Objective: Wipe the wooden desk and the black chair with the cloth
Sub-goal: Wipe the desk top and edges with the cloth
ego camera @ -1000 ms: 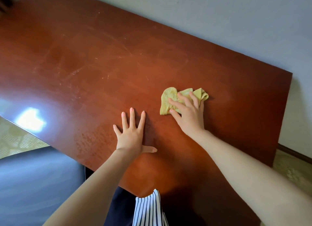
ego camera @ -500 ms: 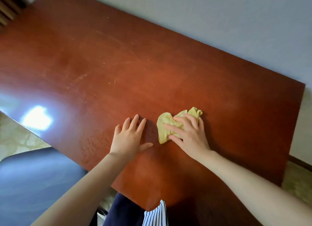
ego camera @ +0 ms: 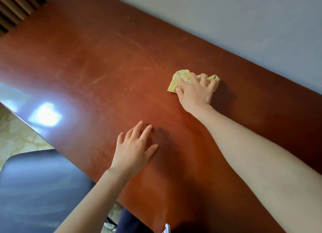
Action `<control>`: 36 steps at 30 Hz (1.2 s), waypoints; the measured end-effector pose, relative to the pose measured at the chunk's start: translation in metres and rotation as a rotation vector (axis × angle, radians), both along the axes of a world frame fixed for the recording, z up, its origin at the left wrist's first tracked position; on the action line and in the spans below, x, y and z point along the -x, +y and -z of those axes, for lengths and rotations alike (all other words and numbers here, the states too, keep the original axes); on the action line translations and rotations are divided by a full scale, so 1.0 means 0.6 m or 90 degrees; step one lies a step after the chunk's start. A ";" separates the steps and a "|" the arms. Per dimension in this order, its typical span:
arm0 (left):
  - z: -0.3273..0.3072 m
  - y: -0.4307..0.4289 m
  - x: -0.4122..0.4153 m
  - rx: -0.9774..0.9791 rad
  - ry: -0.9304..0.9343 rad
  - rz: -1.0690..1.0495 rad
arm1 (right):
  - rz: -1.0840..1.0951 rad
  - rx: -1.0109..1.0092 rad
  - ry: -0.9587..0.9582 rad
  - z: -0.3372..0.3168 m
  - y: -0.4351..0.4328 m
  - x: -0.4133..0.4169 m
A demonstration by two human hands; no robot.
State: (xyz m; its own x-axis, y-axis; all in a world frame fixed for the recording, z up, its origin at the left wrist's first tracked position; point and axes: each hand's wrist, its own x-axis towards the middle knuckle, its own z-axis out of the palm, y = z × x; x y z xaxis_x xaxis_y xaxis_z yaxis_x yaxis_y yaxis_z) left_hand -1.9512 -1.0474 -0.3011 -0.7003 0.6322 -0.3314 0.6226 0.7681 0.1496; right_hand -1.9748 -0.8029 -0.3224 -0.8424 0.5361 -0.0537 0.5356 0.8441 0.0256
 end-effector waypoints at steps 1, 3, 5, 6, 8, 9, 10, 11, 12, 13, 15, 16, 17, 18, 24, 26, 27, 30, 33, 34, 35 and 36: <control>0.000 -0.001 0.009 -0.008 -0.004 -0.001 | 0.009 0.006 -0.006 -0.002 -0.005 -0.002; 0.001 0.000 0.030 -0.025 -0.009 0.002 | 0.013 0.007 -0.014 -0.005 -0.019 -0.012; 0.004 0.005 0.049 -0.042 -0.009 0.023 | -0.007 0.016 -0.016 -0.009 -0.032 -0.026; 0.007 0.008 0.059 -0.048 -0.008 0.040 | -0.014 0.030 -0.013 -0.012 -0.041 -0.033; 0.012 0.014 0.073 -0.059 -0.005 0.058 | -0.019 0.058 0.000 -0.017 -0.062 -0.054; 0.015 0.018 0.079 -0.069 -0.005 0.064 | -0.018 0.062 0.009 -0.018 -0.073 -0.066; 0.018 0.021 0.085 -0.077 -0.007 0.070 | -0.015 0.065 0.015 -0.019 -0.085 -0.079; 0.021 0.024 0.091 -0.082 -0.010 0.079 | -0.010 0.067 0.020 -0.020 -0.099 -0.092; 0.025 0.029 0.097 -0.084 -0.014 0.091 | -0.007 0.066 0.026 -0.022 -0.112 -0.104; 0.028 0.034 0.105 -0.085 -0.016 0.109 | -0.006 0.058 0.033 -0.023 -0.125 -0.115; 0.032 0.042 0.116 -0.082 -0.009 0.142 | -0.021 0.024 0.052 -0.020 -0.145 -0.138; 0.034 0.046 0.120 -0.079 -0.006 0.159 | -0.033 0.012 0.059 -0.018 -0.151 -0.148; 0.035 0.048 0.124 -0.075 -0.004 0.175 | -0.048 0.009 0.065 -0.016 -0.154 -0.156; 0.036 0.049 0.128 -0.070 -0.005 0.192 | -0.068 0.014 0.067 -0.015 -0.155 -0.162; 0.037 0.054 0.148 -0.066 0.022 0.242 | -0.185 0.053 0.061 -0.016 -0.114 -0.154; 0.037 0.055 0.150 -0.058 0.018 0.231 | -0.188 0.040 0.058 -0.015 -0.099 -0.139; 0.037 0.056 0.149 -0.054 0.020 0.225 | -0.176 0.036 0.057 -0.014 -0.090 -0.130; 0.037 0.060 0.144 -0.038 0.025 0.197 | -0.083 0.066 0.060 -0.014 -0.055 -0.085; 0.042 0.064 0.139 0.020 0.032 0.185 | 0.101 0.114 0.119 -0.005 -0.011 -0.035; 0.044 0.065 0.138 0.040 0.032 0.182 | 0.174 0.128 0.142 -0.003 0.001 -0.020; 0.045 0.067 0.138 0.054 0.029 0.180 | 0.237 0.140 0.161 0.000 0.010 -0.007; 0.046 0.070 0.138 0.064 0.025 0.176 | 0.280 0.147 0.174 0.006 0.015 0.002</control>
